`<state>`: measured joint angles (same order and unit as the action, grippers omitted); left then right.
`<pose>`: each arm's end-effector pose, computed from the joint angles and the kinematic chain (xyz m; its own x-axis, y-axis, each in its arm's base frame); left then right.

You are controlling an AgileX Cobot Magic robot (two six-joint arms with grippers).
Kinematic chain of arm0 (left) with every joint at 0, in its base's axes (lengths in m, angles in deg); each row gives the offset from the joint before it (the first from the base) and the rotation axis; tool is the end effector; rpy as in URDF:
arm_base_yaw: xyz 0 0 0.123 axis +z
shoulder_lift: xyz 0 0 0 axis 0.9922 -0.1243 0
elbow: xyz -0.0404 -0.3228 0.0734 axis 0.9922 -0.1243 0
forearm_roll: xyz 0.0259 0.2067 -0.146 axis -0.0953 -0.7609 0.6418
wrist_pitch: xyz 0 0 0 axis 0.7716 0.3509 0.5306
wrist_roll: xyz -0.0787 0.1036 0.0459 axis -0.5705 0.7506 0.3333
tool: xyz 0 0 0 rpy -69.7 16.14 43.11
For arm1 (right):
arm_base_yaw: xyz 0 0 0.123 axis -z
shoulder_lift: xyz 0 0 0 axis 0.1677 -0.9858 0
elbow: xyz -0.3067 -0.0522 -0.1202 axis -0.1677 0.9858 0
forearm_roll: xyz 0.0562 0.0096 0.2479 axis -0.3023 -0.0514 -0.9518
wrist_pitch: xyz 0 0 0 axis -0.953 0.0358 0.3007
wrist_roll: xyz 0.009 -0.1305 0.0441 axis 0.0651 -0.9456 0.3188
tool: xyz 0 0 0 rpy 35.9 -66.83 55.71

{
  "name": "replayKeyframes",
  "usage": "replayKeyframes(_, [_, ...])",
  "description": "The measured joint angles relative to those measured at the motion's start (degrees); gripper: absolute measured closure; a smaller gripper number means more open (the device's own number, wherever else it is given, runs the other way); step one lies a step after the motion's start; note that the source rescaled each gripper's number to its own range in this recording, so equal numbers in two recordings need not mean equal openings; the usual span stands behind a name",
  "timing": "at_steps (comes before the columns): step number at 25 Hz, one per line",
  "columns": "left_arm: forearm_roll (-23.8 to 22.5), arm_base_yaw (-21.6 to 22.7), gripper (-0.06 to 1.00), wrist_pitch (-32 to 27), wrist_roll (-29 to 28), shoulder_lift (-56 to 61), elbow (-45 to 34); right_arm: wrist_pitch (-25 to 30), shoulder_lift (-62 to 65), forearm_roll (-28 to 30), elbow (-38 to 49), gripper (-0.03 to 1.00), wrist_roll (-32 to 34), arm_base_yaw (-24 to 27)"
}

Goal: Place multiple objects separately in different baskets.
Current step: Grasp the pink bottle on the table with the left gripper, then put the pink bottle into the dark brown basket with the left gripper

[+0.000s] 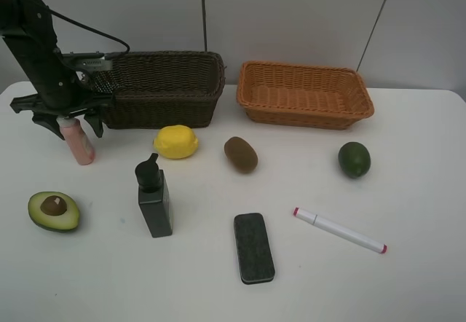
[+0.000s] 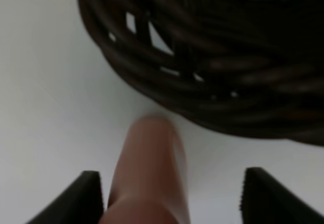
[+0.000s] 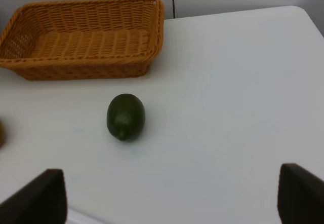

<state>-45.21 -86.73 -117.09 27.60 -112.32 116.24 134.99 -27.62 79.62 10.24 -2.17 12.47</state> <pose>0.4306 -0.0267 0.1285 -0.9809 -0.1075 -0.1619 -0.1071 0.9942 -0.0109 -0.0110 -0.0013 0.2595 -0.4455 0.0536 -0.8937 0.0750 0.9969 0.0224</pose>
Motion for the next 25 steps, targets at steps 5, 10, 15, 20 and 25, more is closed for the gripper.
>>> replayKeyframes(5, [0.0,0.0,0.93,-1.96,0.0,0.0,0.05,0.0,0.0,0.0,0.0,-0.01,0.0,0.0])
replayKeyframes(10, [2.5,0.0,0.93,-10.13,0.78,1.81,3.56,0.0,0.0,0.0,0.0,-0.01,0.0,0.0])
replayKeyframes(15, [9.28,0.0,0.93,-18.85,4.63,5.42,14.83,0.0,0.0,0.0,0.0,-0.01,0.0,0.0])
replayKeyframes(20, [9.97,0.0,0.93,-19.37,5.98,0.01,28.7,0.0,0.0,0.0,0.0,-0.01,0.0,0.0])
replayKeyframes(25, [10.07,0.0,0.93,-18.97,6.1,-9.95,41.98,0.0,0.0,0.0,0.0,-0.01,0.0,0.0])
